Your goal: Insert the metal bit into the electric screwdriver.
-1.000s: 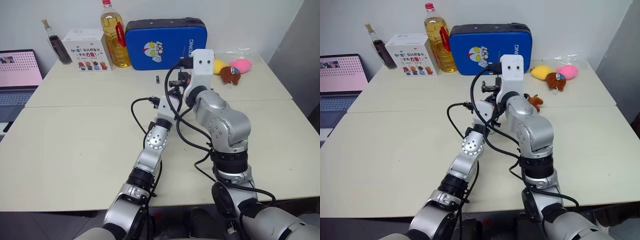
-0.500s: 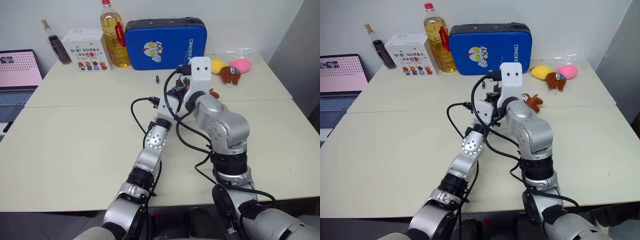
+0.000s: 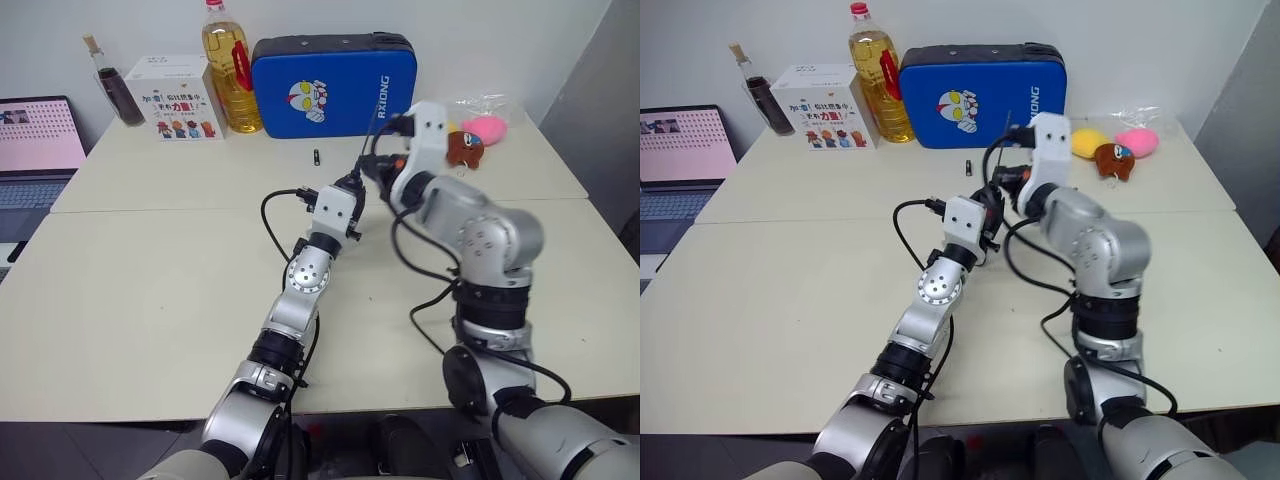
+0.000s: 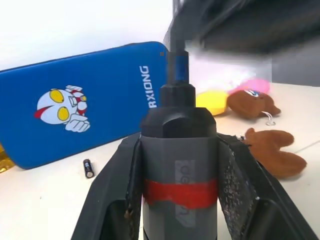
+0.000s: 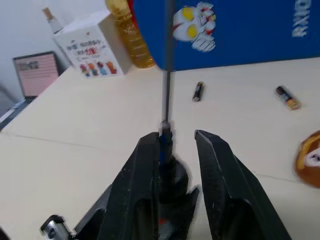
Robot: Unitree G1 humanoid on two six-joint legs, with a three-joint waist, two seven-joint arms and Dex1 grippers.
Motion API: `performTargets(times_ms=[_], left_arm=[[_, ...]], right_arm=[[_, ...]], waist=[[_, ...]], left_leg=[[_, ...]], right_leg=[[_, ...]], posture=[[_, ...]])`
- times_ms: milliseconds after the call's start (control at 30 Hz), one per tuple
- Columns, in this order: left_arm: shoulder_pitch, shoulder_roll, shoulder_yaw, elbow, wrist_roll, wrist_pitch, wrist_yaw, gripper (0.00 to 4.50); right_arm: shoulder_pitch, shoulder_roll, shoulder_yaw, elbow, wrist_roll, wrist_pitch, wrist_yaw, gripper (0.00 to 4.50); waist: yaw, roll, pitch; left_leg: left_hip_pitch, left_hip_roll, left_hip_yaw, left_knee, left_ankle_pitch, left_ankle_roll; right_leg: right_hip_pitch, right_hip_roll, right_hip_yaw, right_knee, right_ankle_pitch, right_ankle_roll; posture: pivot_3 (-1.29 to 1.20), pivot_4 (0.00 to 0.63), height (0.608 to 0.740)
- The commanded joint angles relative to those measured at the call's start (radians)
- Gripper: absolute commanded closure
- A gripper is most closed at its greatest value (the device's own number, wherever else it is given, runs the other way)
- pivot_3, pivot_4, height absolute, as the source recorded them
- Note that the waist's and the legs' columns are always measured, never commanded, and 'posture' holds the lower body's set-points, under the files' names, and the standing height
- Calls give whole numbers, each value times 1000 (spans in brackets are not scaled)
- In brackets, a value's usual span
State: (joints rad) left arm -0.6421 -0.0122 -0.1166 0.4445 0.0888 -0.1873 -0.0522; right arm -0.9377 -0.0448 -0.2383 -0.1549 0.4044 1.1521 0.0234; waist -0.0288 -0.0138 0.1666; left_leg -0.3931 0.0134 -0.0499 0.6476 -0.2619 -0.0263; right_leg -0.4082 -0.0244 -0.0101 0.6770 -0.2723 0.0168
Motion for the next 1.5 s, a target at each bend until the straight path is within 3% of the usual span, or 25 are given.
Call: performTargets(times_ms=[33,233,533,633,733,800,933,1033,1500], left_arm=[[-34,43,45,-26,-49,10,-56,2835],[-66,106,78,-39,-141,66,-195,2835],[-133,284,135,-128,-341,307,-522,2835],[-156,403,128,-158,-366,399,-668,2835],[-201,649,69,-142,-314,454,-927,2835],[-225,743,31,-114,-290,441,-1027,2835],[-252,838,-34,-70,-246,421,-1198,2835],[-241,849,-82,-7,-193,369,-1252,2835],[-313,603,-179,415,38,7,-1078,2835]], right_arm=[[-45,-55,-93,-57,91,57,47,3332],[-29,-185,-131,-74,181,95,152,3332],[145,-430,-4,-171,213,-104,470,3332],[227,-508,47,-206,197,-195,582,3332],[375,-587,94,-285,187,-324,726,3332],[443,-608,107,-326,202,-365,768,3332],[545,-633,135,-395,205,-434,827,2585],[588,-626,158,-416,182,-468,807,1855],[667,-619,203,-415,116,-519,744,1855]], waist=[[-3,0,0],[-4,0,0],[-4,0,2],[-3,0,3],[-5,-4,6],[-11,-4,10],[3,-2,14],[8,-3,15],[24,-6,17]], left_leg=[[0,0,0,0,0,0],[0,1,0,-1,0,0],[-3,0,0,-1,0,0],[-3,0,-1,-1,0,0],[-4,1,-1,-1,0,0],[-3,1,-1,-2,0,0],[-3,1,0,-1,0,0],[-4,1,-2,0,0,0],[-5,0,-2,5,0,0]], right_leg=[[0,0,0,0,0,0],[-1,1,1,1,0,-1],[-3,1,0,-2,0,0],[-3,1,-1,-2,0,0],[-3,2,-1,-3,0,0],[-3,4,0,-3,-1,-1],[-3,2,-1,-3,-1,-1],[-2,2,-2,-3,-1,-1],[-2,1,-2,1,-1,-1]], posture=[[0,150,740],[0,150,740],[0,150,740],[0,150,740],[0,150,740],[0,150,740],[0,150,740],[0,150,740],[0,150,740]])
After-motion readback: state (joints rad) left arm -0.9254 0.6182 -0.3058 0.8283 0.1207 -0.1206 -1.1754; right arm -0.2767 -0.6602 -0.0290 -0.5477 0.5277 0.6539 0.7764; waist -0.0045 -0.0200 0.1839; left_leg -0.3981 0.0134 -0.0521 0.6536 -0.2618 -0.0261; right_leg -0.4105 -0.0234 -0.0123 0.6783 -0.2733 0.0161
